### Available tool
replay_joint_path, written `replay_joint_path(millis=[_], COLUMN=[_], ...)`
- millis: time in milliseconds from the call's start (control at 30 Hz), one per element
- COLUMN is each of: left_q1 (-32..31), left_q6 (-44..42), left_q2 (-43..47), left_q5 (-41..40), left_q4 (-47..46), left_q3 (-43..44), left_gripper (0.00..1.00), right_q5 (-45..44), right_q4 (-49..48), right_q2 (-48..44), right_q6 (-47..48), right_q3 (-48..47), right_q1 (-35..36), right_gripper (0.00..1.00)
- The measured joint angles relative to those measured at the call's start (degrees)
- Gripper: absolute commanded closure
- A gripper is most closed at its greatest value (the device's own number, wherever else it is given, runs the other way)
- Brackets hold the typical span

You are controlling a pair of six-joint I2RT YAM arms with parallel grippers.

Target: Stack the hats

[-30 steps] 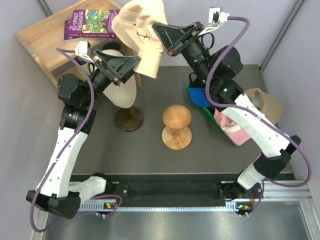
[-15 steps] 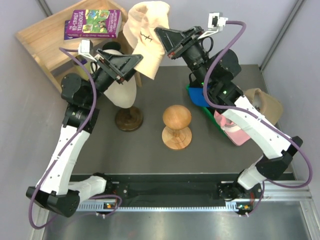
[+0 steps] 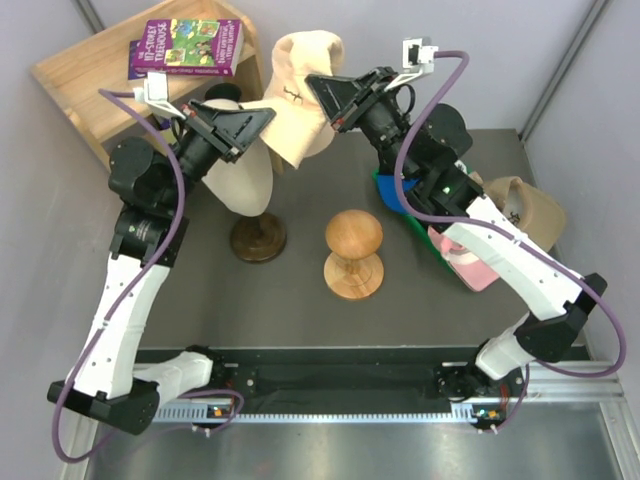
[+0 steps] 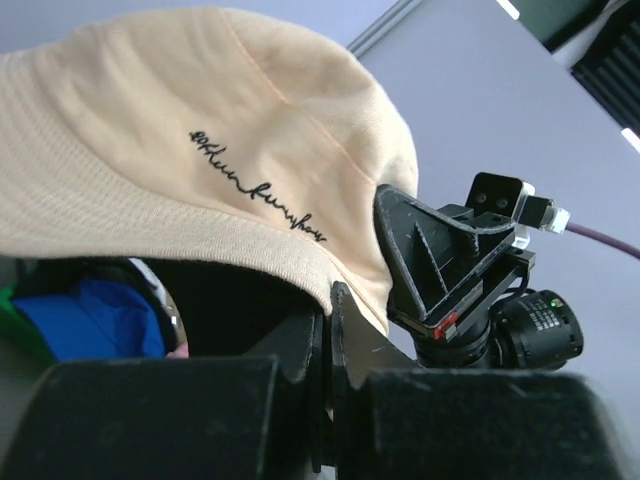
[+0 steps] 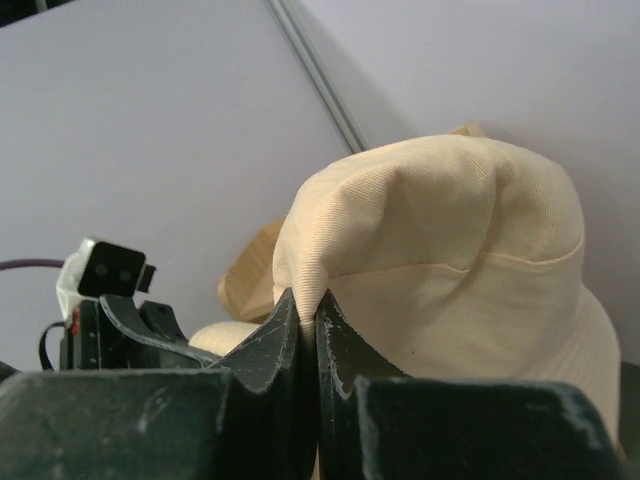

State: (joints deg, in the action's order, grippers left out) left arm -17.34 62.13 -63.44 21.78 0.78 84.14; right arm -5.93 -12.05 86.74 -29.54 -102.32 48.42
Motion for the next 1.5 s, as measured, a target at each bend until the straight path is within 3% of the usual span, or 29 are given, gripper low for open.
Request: replay_joint_path(millis=[400,700,833,967,1133,1500], left_q1=[-0.28,0.24,0.63,0.79,2.08,2.32], left_q6=[-25.24,-38.66,-40.7,-41.29,-41.05,-33.73], left_q2=[-5.6,-7.61,-7.54,-7.52,-4.72,-0.02], left_q5=[-5.42,-13.03,-17.66,-22.62,-34.58,-46.62], left_q4=[23.76,39.36,42.95,44.87,45.33,45.7], left_q3=[20.87,29.33,29.22,29.22,25.59,19.34], left_gripper=[1.0,1.0,1.0,1.0,1.0,1.0], right_q5=[1.2,4.92,6.45,7.34,7.3,4.33], right_q4=[1.44,2.23,3.52,4.96,4.92,5.35], right_q2=[0.07,2.73,4.2,4.46,4.39,0.11], right_q6=[1.7,2.54,3.13,4.07,5.16,8.98], right_q3=[0.68,0.63,0.63,0.63,0.63,2.86], right_q1=[1.49,2.6,2.84,2.84,2.82,2.84], right_gripper=[0.97,0.94,0.91,0.81,0.71,0.58])
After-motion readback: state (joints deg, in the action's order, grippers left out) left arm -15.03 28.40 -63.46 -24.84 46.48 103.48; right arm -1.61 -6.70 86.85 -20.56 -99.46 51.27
